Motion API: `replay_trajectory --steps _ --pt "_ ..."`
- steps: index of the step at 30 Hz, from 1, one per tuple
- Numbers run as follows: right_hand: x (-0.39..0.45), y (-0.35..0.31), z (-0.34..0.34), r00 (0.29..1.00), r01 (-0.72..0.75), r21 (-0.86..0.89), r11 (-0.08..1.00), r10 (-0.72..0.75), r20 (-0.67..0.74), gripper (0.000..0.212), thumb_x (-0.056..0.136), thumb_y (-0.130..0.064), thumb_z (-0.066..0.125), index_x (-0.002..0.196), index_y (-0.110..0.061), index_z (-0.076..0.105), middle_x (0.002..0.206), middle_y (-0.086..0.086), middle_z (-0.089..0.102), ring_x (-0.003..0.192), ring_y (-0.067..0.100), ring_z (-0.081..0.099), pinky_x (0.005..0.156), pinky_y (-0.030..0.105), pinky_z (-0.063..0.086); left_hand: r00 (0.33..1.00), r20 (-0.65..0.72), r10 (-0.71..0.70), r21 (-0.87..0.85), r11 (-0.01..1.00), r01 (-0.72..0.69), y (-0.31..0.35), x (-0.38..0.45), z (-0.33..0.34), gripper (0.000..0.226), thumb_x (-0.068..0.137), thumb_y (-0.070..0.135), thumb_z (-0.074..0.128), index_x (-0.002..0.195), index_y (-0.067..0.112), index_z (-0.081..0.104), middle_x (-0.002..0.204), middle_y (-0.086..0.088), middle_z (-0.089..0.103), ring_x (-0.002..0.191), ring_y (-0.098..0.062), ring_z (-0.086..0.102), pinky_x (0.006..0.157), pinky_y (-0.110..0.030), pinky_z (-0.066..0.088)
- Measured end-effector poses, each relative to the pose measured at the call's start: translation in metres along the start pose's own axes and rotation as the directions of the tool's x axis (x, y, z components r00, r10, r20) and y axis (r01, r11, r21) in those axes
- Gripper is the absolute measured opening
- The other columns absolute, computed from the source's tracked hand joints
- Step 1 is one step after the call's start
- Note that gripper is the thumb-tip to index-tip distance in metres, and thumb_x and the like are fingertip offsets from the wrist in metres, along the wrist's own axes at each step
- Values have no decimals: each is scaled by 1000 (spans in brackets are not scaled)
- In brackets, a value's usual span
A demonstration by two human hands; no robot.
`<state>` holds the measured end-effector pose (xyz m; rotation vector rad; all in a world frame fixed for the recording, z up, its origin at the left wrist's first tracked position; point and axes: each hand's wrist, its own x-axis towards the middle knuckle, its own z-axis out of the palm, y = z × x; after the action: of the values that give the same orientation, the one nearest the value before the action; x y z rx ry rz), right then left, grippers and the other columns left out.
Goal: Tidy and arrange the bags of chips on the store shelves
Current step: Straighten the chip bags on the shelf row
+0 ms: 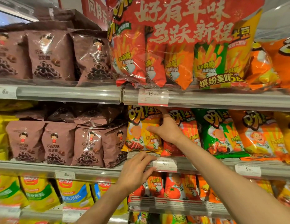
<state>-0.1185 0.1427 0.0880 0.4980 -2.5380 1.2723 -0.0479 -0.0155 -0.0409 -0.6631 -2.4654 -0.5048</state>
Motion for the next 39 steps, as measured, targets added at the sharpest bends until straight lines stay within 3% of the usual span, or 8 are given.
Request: replay_trajectory --steps 7,13,21,24,27,31,34,39 --pt "1 3 2 999 39 -118 992 -41 -19 79 81 -38 79 146 -26 34 123 6 62 109 26 60 90 40 54 1000 -7 -5 -43 999 5 -1 -1 0 28 93 42 60 119 31 59 102 13 53 91 -5 54 63 -26 46" --pt "-3 4 1 999 40 -144 989 -40 7 82 85 -38 76 150 -24 30 131 6 59 118 27 57 91 33 50 1000 -18 -7 -67 998 5 -2 -1 1 28 93 41 61 118 30 59 100 14 52 89 -4 52 65 -21 42" --pt "-9 -3 -13 994 3 43 999 -7 105 82 88 -30 74 155 -23 26 150 1 45 134 18 45 99 23 38 999 -45 -13 -40 999 11 3 -3 -1 27 90 43 63 113 31 58 97 16 52 84 -1 52 60 -17 38" --pt "-19 1 -30 999 -2 113 994 -3 47 72 89 -25 73 150 -24 35 141 0 53 122 14 56 98 25 47 998 -53 -36 -13 999 35 6 -3 -2 26 88 43 65 111 32 58 94 19 50 83 -1 53 60 -16 35" --pt "-33 10 -55 992 29 -32 999 -33 -122 44 91 -25 69 131 -22 51 113 -3 64 90 0 62 75 17 49 996 -63 -65 -12 998 64 10 0 0 26 88 46 63 110 32 59 91 26 41 83 -3 55 62 -17 37" --pt "-44 40 -87 963 -35 -109 993 5 -270 40 88 -29 70 124 -17 58 109 5 66 93 14 64 86 35 54 994 -71 -83 -19 996 82 15 5 2 27 87 46 66 109 31 61 86 21 48 80 -6 56 58 -24 44" --pt "-51 62 -102 977 -146 -177 973 114 -179 59 85 -44 68 136 -24 49 127 3 61 115 22 60 99 48 49 993 -72 -92 -12 996 91 19 7 3 27 85 47 68 105 30 61 83 19 50 75 -6 55 56 -22 37" --pt "-43 66 -108 980 -176 -123 977 185 68 85 88 -37 73 155 -25 23 149 -1 44 136 20 44 107 29 37 992 -68 -111 -64 992 106 16 8 5 28 85 47 70 106 30 61 87 22 48 77 0 49 62 -16 34"
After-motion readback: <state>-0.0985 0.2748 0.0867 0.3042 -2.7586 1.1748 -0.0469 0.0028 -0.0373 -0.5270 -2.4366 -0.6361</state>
